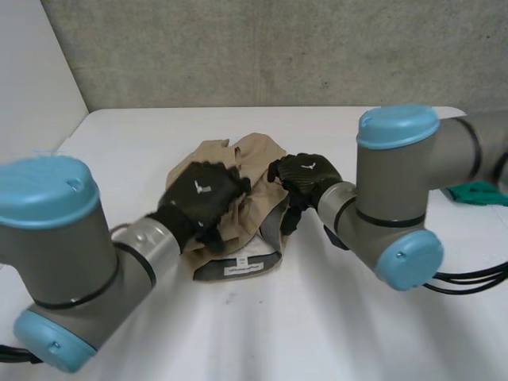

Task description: Fold the laundry.

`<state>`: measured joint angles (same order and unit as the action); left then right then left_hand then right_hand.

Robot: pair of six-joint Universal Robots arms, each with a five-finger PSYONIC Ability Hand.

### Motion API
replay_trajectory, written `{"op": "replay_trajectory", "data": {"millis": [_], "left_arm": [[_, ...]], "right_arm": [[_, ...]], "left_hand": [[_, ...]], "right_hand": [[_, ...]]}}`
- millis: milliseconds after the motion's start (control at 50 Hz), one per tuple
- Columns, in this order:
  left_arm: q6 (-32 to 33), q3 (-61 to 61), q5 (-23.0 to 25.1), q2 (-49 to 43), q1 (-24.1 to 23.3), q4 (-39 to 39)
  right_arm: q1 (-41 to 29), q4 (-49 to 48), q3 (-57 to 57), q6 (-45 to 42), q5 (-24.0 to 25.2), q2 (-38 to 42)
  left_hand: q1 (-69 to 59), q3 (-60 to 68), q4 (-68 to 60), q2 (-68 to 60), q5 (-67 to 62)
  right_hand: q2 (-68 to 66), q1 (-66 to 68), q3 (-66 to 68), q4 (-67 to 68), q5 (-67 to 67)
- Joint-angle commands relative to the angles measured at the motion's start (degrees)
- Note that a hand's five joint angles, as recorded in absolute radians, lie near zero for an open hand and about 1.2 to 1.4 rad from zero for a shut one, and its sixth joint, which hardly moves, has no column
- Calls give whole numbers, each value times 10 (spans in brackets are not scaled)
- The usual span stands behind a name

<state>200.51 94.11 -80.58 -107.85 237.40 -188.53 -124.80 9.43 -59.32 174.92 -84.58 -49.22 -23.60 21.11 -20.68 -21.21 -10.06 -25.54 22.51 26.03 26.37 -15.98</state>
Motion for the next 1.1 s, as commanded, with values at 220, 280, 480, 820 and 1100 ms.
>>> {"op": "replay_trajectory", "data": {"millis": [220,280,480,820,1100], "left_arm": [[92,-36,-23,-101,18,-62],[89,-48,-46,-108,25,-77],[84,-71,-80,-115,45,-133],[-87,-89,-132,103,137,-104],[-158,-72,-118,128,148,-53]], "right_arm": [[-6,-32,135,-42,-1,136],[-7,-32,155,-42,0,152],[-18,-32,206,-37,-1,178],[57,53,95,-135,53,-109],[82,75,-75,-116,93,-225]], "left_hand": [[-83,108,-112,-107,-118],[-221,246,-250,-245,-256],[-564,589,-593,-588,-599],[-564,589,-593,-588,-599],[-564,589,-593,-588,-599]], "right_hand": [[-143,173,138,135,-139],[-155,185,150,147,-151],[-545,575,540,536,-540],[-545,575,540,536,-540],[-26,56,21,17,-21]]}}
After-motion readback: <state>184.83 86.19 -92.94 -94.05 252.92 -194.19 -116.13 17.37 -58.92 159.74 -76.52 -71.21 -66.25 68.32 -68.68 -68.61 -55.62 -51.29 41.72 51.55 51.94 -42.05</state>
